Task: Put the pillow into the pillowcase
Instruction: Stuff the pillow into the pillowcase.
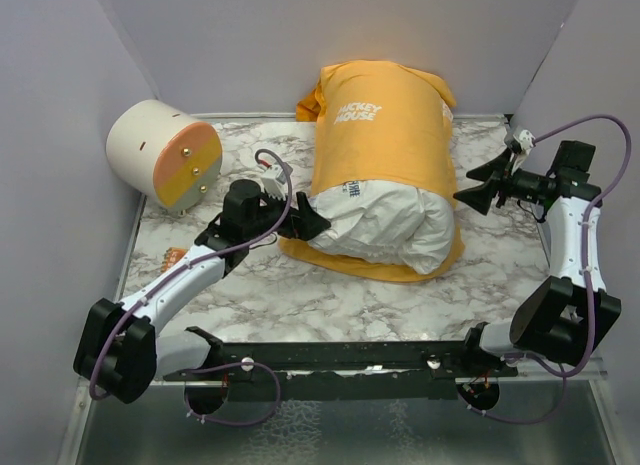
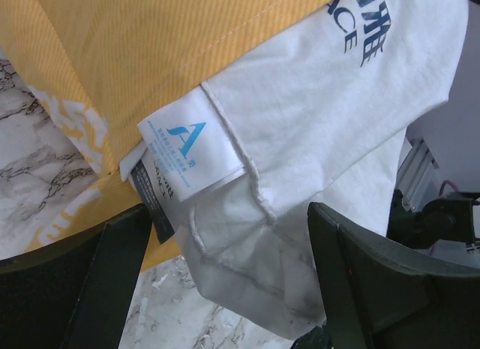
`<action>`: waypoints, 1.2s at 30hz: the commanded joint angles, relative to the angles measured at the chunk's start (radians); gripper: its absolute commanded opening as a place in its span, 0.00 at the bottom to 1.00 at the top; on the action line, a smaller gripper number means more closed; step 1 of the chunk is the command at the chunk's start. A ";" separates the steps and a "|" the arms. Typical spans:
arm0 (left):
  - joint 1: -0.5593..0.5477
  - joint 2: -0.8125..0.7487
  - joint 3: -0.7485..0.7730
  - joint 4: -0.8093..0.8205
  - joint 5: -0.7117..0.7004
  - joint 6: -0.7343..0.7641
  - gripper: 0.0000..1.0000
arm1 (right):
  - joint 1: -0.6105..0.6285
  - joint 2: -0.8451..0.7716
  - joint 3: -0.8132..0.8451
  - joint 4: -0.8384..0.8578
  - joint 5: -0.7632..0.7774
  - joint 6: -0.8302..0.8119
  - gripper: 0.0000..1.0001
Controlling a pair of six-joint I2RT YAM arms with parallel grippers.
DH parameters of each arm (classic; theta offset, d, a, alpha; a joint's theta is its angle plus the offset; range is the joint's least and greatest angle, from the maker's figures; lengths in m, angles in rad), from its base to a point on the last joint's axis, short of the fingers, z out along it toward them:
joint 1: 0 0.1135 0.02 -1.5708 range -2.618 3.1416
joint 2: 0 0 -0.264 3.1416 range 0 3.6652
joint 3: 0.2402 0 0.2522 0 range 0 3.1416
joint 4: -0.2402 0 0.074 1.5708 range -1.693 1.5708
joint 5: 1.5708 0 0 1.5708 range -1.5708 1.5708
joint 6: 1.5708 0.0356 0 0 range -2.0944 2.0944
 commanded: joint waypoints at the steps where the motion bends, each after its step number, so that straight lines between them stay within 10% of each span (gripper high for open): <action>1: 0.011 -0.066 -0.003 0.040 0.017 -0.053 0.89 | 0.006 -0.008 -0.032 -0.040 -0.066 -0.045 0.74; 27: 0.031 0.175 0.040 0.195 0.061 -0.138 0.81 | 0.138 0.125 -0.118 0.058 0.084 0.197 0.72; 30: 0.031 0.228 0.092 0.170 0.072 -0.096 0.65 | 0.283 0.071 -0.141 0.036 0.114 0.140 0.56; 34: 0.031 0.314 0.150 0.110 0.048 -0.044 0.12 | 0.421 -0.038 -0.142 -0.088 0.073 -0.085 0.20; 36: 0.031 0.357 0.168 0.098 0.026 -0.020 0.07 | 0.486 -0.114 -0.160 -0.122 0.065 -0.176 0.10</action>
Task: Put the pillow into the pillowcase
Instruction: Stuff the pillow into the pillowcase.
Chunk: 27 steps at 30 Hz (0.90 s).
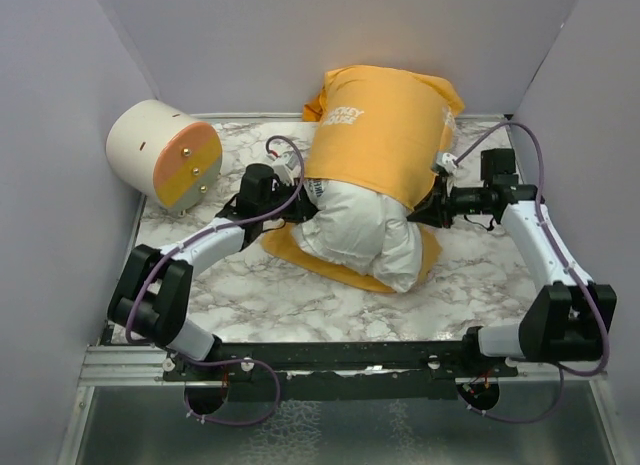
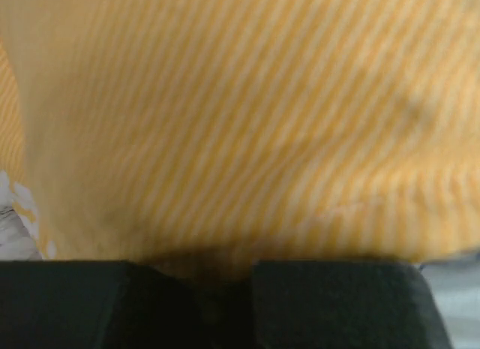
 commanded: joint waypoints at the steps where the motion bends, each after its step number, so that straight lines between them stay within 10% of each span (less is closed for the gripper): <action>1: -0.008 0.097 0.070 -0.020 -0.017 0.075 0.07 | 0.149 -0.191 -0.040 -0.168 -0.087 -0.269 0.08; 10: -0.040 0.358 0.375 -0.117 0.133 0.142 0.07 | 0.266 -0.343 -0.098 -0.243 -0.120 -0.382 0.04; 19: -0.044 0.383 0.432 -0.159 -0.014 0.148 0.29 | 0.266 -0.335 0.010 -0.121 0.116 -0.380 0.99; 23: -0.016 0.161 0.231 -0.079 -0.081 0.167 0.49 | 0.269 -0.270 -0.003 -0.275 0.008 -0.810 1.00; 27: 0.029 -0.010 0.044 -0.022 -0.070 0.167 0.67 | 0.385 -0.197 0.013 -0.250 -0.011 -0.875 1.00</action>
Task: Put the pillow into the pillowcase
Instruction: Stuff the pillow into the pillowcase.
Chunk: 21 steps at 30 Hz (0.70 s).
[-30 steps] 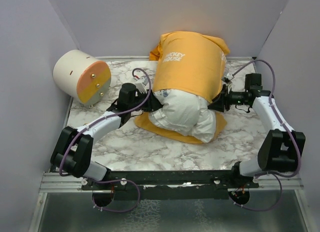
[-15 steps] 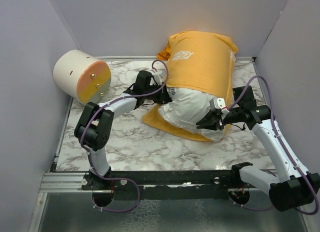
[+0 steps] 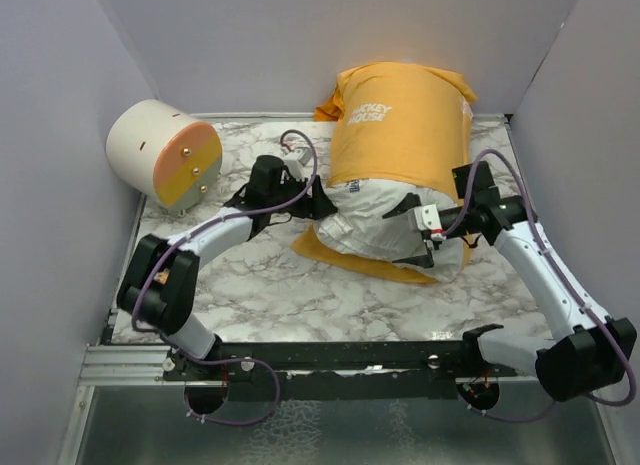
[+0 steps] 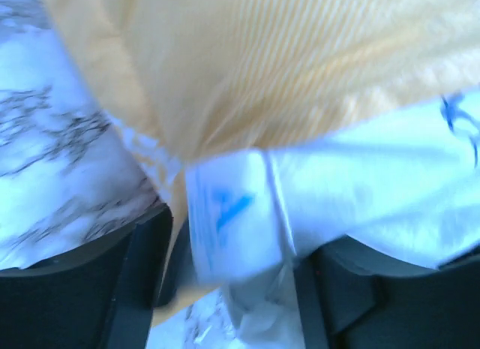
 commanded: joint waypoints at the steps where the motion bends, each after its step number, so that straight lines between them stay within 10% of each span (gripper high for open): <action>1: 0.069 -0.216 -0.190 0.133 -0.076 0.015 0.70 | 0.156 0.079 0.023 0.020 0.020 -0.185 1.00; 15: 0.170 -0.245 -0.494 0.374 0.003 -0.125 0.80 | 0.495 0.240 -0.181 0.777 1.035 0.052 0.94; 18: 0.170 -0.205 -0.504 0.444 0.048 -0.170 0.79 | 0.495 0.259 -0.248 0.955 1.159 0.090 0.75; 21: 0.166 -0.196 -0.531 0.501 0.071 -0.217 0.78 | 0.487 0.252 -0.206 0.963 1.113 0.222 0.23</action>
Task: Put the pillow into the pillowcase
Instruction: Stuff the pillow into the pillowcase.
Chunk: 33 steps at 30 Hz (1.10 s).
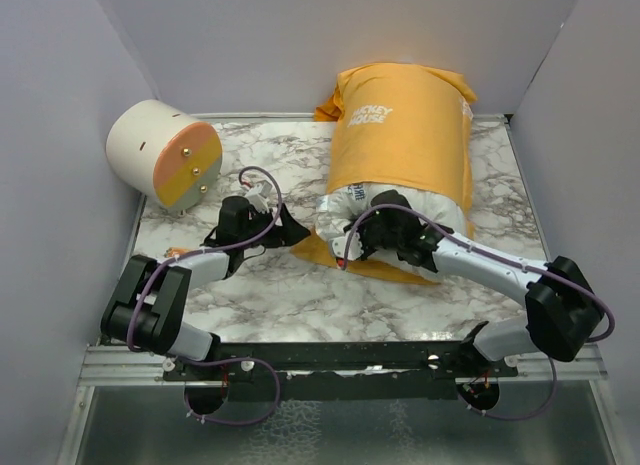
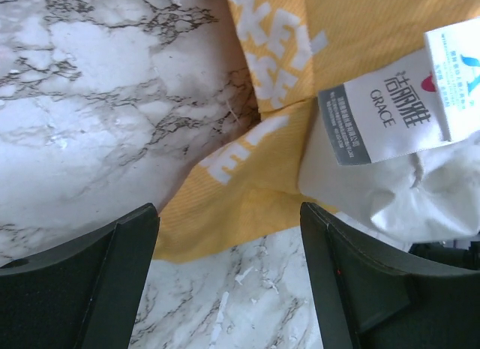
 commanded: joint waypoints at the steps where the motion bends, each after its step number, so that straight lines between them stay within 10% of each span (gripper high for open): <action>1: -0.001 0.006 -0.047 0.175 0.080 -0.093 0.78 | -0.024 -0.015 0.054 0.184 0.125 0.220 0.15; 12: -0.129 -0.234 -0.154 0.196 -0.276 -0.270 0.82 | -0.254 0.011 0.378 -0.127 -0.413 0.623 0.01; 20: -0.306 -0.411 -0.289 0.273 -0.623 -0.501 0.99 | -0.281 0.044 0.412 -0.125 -0.445 0.656 0.01; 33: -0.466 -0.119 -0.216 0.419 -0.694 -0.576 0.99 | -0.281 0.064 0.489 -0.142 -0.466 0.674 0.01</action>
